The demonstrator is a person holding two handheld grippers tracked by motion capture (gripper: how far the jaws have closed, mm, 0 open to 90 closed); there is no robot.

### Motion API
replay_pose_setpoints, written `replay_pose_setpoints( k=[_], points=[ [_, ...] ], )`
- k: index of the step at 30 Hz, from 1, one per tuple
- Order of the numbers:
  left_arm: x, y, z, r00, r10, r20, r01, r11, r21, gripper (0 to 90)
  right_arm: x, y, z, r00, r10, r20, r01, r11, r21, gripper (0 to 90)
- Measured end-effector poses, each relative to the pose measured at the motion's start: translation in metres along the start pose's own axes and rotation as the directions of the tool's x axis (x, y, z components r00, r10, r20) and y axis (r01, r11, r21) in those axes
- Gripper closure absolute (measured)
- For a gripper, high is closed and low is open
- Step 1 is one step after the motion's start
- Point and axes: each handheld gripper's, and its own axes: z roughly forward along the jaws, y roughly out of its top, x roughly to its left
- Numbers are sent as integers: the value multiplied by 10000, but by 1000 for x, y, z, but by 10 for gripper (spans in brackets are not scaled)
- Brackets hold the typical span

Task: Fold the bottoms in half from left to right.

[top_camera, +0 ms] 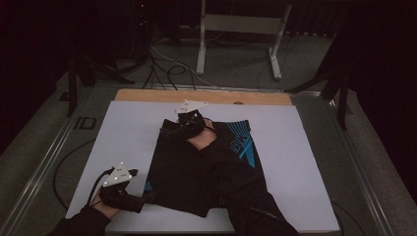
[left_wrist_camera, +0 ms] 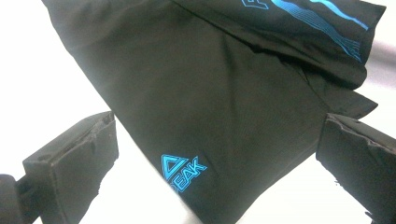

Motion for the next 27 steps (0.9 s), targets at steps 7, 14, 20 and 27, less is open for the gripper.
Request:
replay_pose_setpoints(
  k=[7, 14, 20, 27],
  points=[
    [6, -7, 7, 9992, -365, -159, 373, 9980, 512, 0, 0, -2, 17, 9998, 190, 0, -190, 9996, 222, 112],
    [9, -10, 13, 9980, -632, -51, 633, 9904, 1231, 0, 0, -5, 29, 9994, 313, -109, -310, 9992, 235, 112],
    [8, -14, 22, 9975, -693, 165, 642, 9747, 2141, 41, -3, -14, 45, 9991, 425, 20, -425, 9964, 734, 112],
    [7, -18, 26, 9993, -291, 236, 221, 9669, 2543, 158, -5, -18, 52, 9986, 519, 23, -519, 9943, 928, 112]
  ],
)
